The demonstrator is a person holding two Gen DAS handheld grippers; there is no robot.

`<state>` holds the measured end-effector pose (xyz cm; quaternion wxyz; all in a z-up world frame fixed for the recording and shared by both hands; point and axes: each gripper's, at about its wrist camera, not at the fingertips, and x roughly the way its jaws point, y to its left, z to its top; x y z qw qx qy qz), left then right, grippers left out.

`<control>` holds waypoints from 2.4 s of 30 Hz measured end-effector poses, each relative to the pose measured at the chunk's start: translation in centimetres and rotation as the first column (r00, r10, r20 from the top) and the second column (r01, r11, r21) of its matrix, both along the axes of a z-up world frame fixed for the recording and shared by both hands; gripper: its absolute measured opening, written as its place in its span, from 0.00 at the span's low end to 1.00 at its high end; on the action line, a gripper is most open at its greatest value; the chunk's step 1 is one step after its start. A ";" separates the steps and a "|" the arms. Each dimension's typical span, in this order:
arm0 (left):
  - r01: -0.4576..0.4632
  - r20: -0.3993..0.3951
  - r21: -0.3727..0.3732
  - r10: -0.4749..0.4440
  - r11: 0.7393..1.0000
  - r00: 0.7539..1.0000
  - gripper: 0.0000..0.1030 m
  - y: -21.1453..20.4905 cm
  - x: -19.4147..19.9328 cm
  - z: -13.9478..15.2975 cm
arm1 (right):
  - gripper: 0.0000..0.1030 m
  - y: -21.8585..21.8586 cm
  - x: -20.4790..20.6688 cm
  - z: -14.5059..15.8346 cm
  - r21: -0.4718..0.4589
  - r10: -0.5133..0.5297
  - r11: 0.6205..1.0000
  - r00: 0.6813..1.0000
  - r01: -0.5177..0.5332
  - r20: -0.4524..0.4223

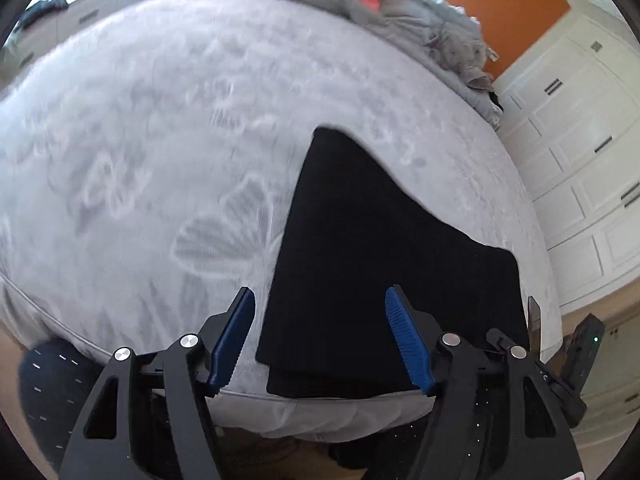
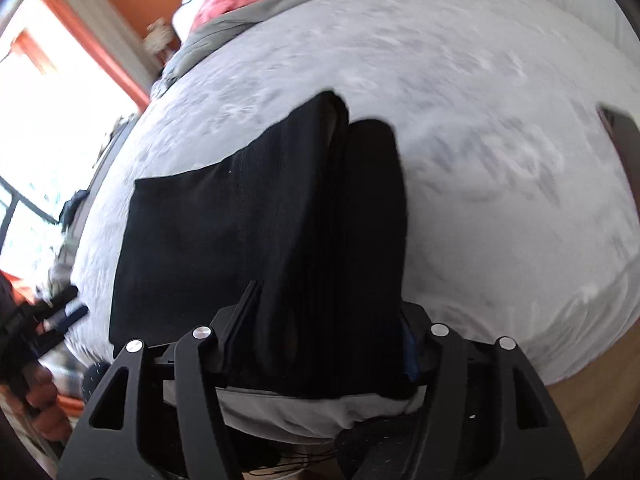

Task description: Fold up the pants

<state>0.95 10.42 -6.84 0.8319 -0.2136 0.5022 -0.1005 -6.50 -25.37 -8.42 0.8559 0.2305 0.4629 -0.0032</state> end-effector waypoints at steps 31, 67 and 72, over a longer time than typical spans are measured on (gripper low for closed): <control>0.047 -0.056 -0.214 -0.060 0.976 0.997 0.29 1.4 -0.9 -1.7 | 0.54 1.4 -0.7 -2.5 0.249 0.156 0.958 0.987 -0.141 -0.042; 0.096 0.490 0.132 -0.149 0.987 0.859 0.18 -5.2 -2.6 23.6 | 0.36 6.2 -3.3 20.1 0.005 0.176 0.979 0.848 -0.206 0.499; 0.096 0.568 0.127 -0.152 0.987 0.809 0.18 -4.9 -0.6 27.6 | 0.37 5.5 -0.8 23.3 0.010 0.174 0.975 0.799 -0.220 0.576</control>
